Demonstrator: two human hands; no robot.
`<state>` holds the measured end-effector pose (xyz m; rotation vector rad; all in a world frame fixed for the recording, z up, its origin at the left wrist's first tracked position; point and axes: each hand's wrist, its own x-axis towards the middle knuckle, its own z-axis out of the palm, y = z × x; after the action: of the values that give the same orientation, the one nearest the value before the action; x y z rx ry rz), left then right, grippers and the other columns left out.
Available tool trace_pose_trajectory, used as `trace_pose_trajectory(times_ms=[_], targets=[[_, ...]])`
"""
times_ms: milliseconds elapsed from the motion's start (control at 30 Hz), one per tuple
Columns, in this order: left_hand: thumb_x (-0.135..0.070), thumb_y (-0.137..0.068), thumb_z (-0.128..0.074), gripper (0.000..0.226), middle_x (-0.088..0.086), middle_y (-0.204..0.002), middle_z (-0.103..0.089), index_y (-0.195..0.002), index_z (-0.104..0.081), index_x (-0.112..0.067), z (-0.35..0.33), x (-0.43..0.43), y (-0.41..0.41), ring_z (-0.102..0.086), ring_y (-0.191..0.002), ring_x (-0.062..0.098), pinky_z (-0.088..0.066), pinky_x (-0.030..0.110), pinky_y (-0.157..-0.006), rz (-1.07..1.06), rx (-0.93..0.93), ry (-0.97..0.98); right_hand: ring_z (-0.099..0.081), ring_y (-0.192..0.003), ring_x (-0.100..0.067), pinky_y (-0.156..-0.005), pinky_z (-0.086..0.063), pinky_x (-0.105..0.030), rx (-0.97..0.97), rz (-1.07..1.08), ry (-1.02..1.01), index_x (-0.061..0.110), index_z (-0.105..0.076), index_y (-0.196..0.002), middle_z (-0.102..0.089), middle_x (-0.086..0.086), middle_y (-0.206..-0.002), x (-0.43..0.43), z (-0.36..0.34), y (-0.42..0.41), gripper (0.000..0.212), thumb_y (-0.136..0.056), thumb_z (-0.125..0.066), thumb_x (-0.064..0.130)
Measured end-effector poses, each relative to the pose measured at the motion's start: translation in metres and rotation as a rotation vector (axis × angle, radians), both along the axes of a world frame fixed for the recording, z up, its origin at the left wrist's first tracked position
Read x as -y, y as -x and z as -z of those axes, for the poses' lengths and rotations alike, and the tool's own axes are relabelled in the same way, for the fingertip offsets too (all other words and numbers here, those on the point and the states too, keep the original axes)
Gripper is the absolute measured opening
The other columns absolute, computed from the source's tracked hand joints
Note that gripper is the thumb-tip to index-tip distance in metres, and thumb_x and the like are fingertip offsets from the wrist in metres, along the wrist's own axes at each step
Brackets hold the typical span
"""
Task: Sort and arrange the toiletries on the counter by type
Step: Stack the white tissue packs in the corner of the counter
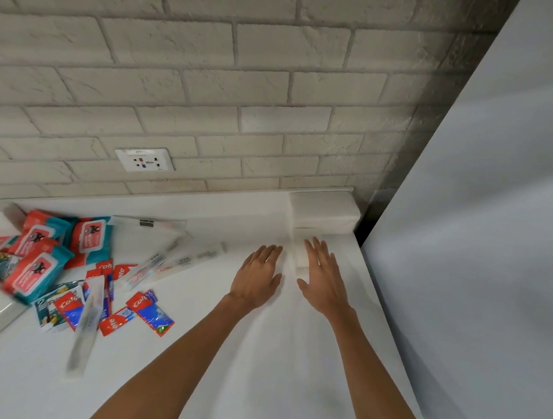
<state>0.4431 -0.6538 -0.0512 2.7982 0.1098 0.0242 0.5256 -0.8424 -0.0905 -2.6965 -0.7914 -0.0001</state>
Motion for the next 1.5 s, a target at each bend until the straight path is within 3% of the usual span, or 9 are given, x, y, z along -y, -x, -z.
trace_pose_trajectory(times_ms=[467,633,733,833,967,1033,1200,1400,1500], targets=[[-0.050,-0.104,-0.048,0.062,-0.003,-0.167,-0.031,-0.159,-0.031,-0.026,-0.008,-0.099,0.156,-0.027,-0.154,0.021,-0.030,0.040,-0.122,-0.255,-0.091,0.179,0.001,-0.161,-0.001,-0.132,-0.001,-0.025,-0.239,-0.025,-0.234,0.021,-0.019,-0.170,-0.017,0.006,-0.178,-0.106,-0.021,0.162,0.063,-0.115,-0.033,0.048],[-0.044,-0.101,-0.059,0.057,-0.003,-0.160,-0.042,-0.153,-0.041,-0.027,-0.024,-0.149,0.201,-0.041,-0.145,0.021,-0.041,0.038,-0.116,-0.326,-0.059,0.224,-0.031,-0.158,-0.012,-0.130,-0.028,-0.031,-0.303,0.072,-0.289,0.027,-0.028,-0.168,-0.034,0.007,-0.172,-0.155,-0.031,0.208,0.064,-0.111,-0.029,0.056],[-0.037,-0.100,-0.062,0.047,-0.004,-0.151,-0.052,-0.145,-0.049,-0.029,-0.030,-0.194,0.236,-0.051,-0.135,0.018,-0.051,0.031,-0.105,-0.328,-0.024,0.239,-0.043,-0.152,-0.012,-0.122,-0.040,-0.028,-0.300,0.094,-0.319,0.028,-0.035,-0.165,-0.044,0.006,-0.166,-0.205,-0.031,0.240,0.060,-0.111,-0.034,0.055],[-0.037,-0.101,-0.062,0.044,-0.002,-0.150,-0.052,-0.143,-0.051,-0.030,-0.039,-0.227,0.263,-0.051,-0.135,0.022,-0.053,0.034,-0.101,-0.371,-0.028,0.250,-0.050,-0.146,-0.011,-0.115,-0.051,-0.033,-0.331,0.091,-0.371,0.032,-0.040,-0.161,-0.052,0.008,-0.161,-0.245,-0.028,0.263,0.052,-0.112,-0.041,0.051],[-0.040,-0.099,-0.063,0.044,0.003,-0.150,-0.053,-0.141,-0.052,-0.029,-0.045,-0.286,0.306,-0.054,-0.133,0.026,-0.056,0.040,-0.098,-0.464,-0.023,0.226,-0.055,-0.142,-0.012,-0.115,-0.049,-0.028,-0.341,0.064,-0.437,0.026,-0.051,-0.154,-0.057,0.007,-0.156,-0.308,-0.033,0.303,0.046,-0.111,-0.053,0.040],[-0.036,-0.098,-0.065,0.043,0.005,-0.148,-0.056,-0.139,-0.054,-0.026,-0.043,-0.317,0.324,-0.055,-0.131,0.027,-0.057,0.041,-0.096,-0.515,0.004,0.214,-0.056,-0.140,-0.013,-0.106,-0.053,-0.024,-0.361,0.051,-0.402,0.026,-0.052,-0.154,-0.059,0.005,-0.153,-0.341,-0.042,0.321,0.045,-0.111,-0.052,0.040],[-0.029,-0.096,-0.068,0.044,0.008,-0.145,-0.058,-0.137,-0.056,-0.018,-0.033,-0.385,0.362,-0.051,-0.133,0.029,-0.055,0.046,-0.098,-0.589,0.086,0.185,-0.057,-0.139,-0.017,-0.101,-0.060,-0.029,-0.392,-0.029,-0.380,0.025,-0.050,-0.153,-0.059,0.001,-0.153,-0.412,-0.047,0.356,0.044,-0.111,-0.053,0.039],[-0.033,-0.097,-0.067,0.047,0.011,-0.150,-0.053,-0.139,-0.053,-0.016,-0.022,-0.439,0.380,-0.048,-0.136,0.034,-0.050,0.050,-0.107,-0.673,0.057,0.159,-0.051,-0.145,-0.014,-0.099,-0.060,-0.029,-0.451,-0.038,-0.363,0.027,-0.055,-0.147,-0.059,0.003,-0.152,-0.485,-0.045,0.382,0.039,-0.111,-0.053,0.042],[-0.032,-0.100,-0.062,0.045,0.014,-0.149,-0.052,-0.140,-0.051,-0.016,-0.019,-0.458,0.384,-0.050,-0.134,0.036,-0.052,0.050,-0.103,-0.680,-0.009,0.205,-0.050,-0.145,-0.015,-0.098,-0.056,-0.026,-0.517,-0.027,-0.366,0.029,-0.056,-0.146,-0.058,0.003,-0.152,-0.510,-0.039,0.389,0.037,-0.111,-0.052,0.041]])
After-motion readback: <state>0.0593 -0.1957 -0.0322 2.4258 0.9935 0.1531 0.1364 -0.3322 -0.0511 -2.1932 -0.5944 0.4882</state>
